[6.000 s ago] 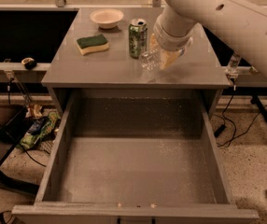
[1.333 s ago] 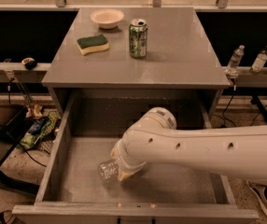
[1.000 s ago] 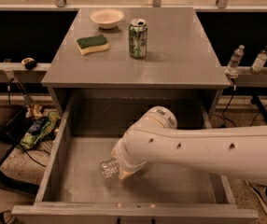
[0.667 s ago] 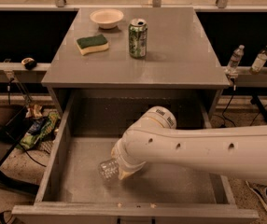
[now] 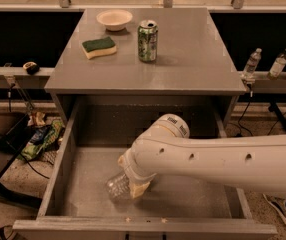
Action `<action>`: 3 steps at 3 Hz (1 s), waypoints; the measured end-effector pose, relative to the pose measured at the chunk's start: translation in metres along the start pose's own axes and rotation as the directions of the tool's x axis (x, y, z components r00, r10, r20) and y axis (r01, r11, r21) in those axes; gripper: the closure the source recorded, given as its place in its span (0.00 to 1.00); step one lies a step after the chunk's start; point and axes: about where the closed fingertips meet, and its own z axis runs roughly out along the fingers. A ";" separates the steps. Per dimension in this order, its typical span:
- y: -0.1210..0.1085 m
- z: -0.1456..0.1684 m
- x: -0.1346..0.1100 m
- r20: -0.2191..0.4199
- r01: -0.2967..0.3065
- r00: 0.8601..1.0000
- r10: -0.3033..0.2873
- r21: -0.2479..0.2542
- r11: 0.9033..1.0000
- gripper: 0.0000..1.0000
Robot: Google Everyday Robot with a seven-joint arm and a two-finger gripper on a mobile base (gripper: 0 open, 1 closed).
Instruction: Place water bottle into top drawer
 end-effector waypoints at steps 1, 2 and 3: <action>0.000 0.000 0.000 0.000 0.000 1.000 0.000 0.000 1.000 0.00; 0.000 0.000 0.000 0.000 0.000 1.000 0.000 0.000 1.000 0.00; -0.003 -0.004 -0.003 0.016 0.016 1.000 -0.016 0.004 1.000 0.00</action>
Offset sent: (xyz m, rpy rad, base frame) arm 0.0000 0.0000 0.0000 0.0000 0.0000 0.0000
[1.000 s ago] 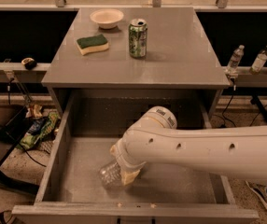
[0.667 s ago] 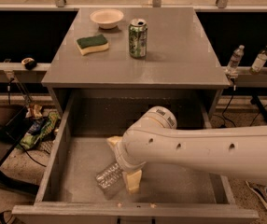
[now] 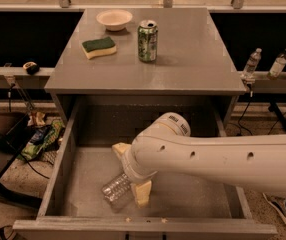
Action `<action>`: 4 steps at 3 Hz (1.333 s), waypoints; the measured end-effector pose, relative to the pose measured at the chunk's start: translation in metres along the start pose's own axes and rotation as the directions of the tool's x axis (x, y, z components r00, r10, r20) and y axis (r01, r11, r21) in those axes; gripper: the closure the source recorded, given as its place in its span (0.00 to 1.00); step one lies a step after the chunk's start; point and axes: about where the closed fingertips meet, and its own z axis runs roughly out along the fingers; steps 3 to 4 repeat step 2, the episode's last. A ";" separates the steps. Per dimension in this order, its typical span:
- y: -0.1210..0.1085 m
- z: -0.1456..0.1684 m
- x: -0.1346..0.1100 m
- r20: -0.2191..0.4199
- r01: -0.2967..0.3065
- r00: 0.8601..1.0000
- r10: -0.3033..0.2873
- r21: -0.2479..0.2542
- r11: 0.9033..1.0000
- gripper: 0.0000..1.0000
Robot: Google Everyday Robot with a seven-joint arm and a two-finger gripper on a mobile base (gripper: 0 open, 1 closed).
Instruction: Place water bottle into top drawer
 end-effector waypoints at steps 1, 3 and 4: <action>-0.023 -0.056 -0.001 0.009 0.006 1.000 -0.006 0.038 0.999 0.00; -0.050 -0.144 0.000 0.039 0.013 0.999 -0.017 0.082 0.997 0.00; -0.050 -0.144 0.000 0.039 0.013 0.999 -0.017 0.082 0.997 0.00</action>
Offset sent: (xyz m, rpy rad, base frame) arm 0.0130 -0.0515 0.2789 0.1327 -0.1035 0.0891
